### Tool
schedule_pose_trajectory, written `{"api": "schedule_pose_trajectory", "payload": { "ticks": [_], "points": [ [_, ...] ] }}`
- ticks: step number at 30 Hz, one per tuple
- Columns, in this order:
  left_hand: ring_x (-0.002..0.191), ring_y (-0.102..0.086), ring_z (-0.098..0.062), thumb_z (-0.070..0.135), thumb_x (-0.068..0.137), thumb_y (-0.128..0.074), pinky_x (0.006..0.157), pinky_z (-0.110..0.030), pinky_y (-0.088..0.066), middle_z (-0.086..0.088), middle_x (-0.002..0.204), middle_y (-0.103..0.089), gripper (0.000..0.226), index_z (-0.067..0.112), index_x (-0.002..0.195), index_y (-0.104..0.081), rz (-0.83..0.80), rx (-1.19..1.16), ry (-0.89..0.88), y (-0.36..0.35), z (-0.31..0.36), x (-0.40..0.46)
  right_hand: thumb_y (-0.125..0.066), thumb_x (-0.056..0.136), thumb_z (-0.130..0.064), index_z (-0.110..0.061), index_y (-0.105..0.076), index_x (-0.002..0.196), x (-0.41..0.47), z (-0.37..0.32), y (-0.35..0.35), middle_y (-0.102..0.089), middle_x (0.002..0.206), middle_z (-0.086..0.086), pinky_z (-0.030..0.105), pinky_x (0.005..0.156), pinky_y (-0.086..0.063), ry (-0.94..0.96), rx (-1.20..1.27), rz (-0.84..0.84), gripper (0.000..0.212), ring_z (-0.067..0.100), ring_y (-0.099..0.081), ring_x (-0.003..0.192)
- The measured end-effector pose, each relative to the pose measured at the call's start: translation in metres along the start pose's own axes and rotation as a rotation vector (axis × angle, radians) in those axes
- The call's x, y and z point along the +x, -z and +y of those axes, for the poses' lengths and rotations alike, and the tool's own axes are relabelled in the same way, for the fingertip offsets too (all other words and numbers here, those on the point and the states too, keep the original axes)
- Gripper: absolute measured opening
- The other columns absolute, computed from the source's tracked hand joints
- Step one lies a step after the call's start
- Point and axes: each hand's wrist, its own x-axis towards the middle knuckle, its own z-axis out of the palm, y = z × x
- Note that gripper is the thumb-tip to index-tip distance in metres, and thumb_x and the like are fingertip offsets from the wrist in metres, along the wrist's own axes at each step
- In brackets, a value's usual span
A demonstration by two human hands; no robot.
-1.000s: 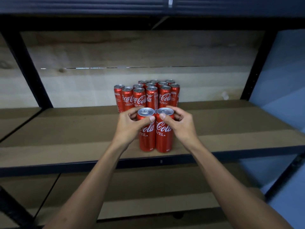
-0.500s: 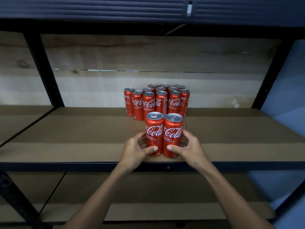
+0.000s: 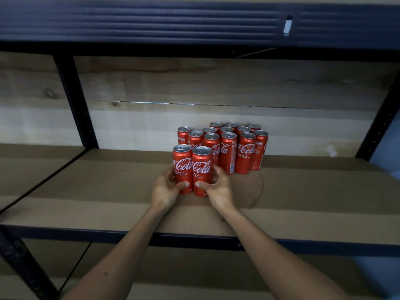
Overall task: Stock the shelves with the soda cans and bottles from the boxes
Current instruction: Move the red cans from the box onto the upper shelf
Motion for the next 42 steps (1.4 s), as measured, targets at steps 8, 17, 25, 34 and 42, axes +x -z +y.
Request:
{"api": "schedule_pose_trajectory", "payload": {
  "ticks": [8, 17, 25, 34, 42],
  "points": [
    [0.097, -0.069, -0.020, 0.014, 0.070, -0.085, 0.094, -0.039, -0.053, -0.007, 0.111, -0.073, 0.054, 0.009, 0.120, -0.065, 0.038, 0.109, 0.026, -0.004, -0.009, 0.050, -0.088, 0.065, -0.015, -0.013, -0.059, 0.129, 0.032, 0.003, -0.036, -0.058, 0.123, 0.010, 0.043, 0.101, -0.047, 0.058, -0.212, 0.163, 0.071, 0.028, -0.059, 0.113],
    [0.106, -0.067, -0.018, 0.040, 0.058, -0.082, 0.098, -0.047, -0.051, -0.001, 0.116, -0.071, 0.077, 0.018, 0.128, -0.058, 0.050, 0.028, 0.001, -0.014, -0.047, 0.094, -0.084, 0.069, -0.020, -0.010, -0.052, 0.121, 0.039, 0.005, -0.048, -0.054, 0.120, 0.012, 0.041, 0.096, -0.045, 0.073, -0.315, 0.254, 0.062, 0.031, -0.054, 0.112],
    [0.108, -0.064, -0.026, 0.026, 0.072, -0.083, 0.097, -0.041, -0.050, -0.010, 0.118, -0.068, 0.070, 0.015, 0.135, -0.053, 0.080, 0.199, 0.049, -0.014, -0.029, 0.067, -0.081, 0.072, -0.024, -0.011, -0.049, 0.124, 0.035, 0.008, -0.047, -0.053, 0.122, 0.012, 0.039, 0.095, -0.047, -0.004, -0.360, 0.185, 0.063, 0.030, -0.055, 0.112],
    [0.118, -0.058, -0.033, 0.005, 0.083, -0.063, 0.104, -0.038, -0.043, -0.020, 0.125, -0.061, 0.055, 0.002, 0.136, -0.049, 0.095, 0.338, 0.167, -0.011, -0.026, 0.033, -0.068, 0.085, -0.016, -0.009, -0.062, 0.125, 0.011, 0.014, -0.014, -0.055, 0.131, 0.011, 0.026, 0.104, -0.037, -0.044, -0.491, 0.019, 0.041, 0.027, -0.053, 0.122],
    [0.124, -0.053, -0.027, 0.041, 0.089, -0.060, 0.103, -0.032, -0.042, -0.008, 0.133, -0.060, 0.049, 0.014, 0.130, -0.058, -0.245, 0.838, -0.047, 0.006, -0.012, -0.043, -0.056, 0.091, -0.036, -0.012, -0.068, 0.118, -0.057, 0.012, 0.031, -0.064, 0.129, 0.007, 0.037, 0.103, -0.043, 0.165, -0.910, -0.274, 0.038, 0.027, -0.054, 0.123]
  ]
}}
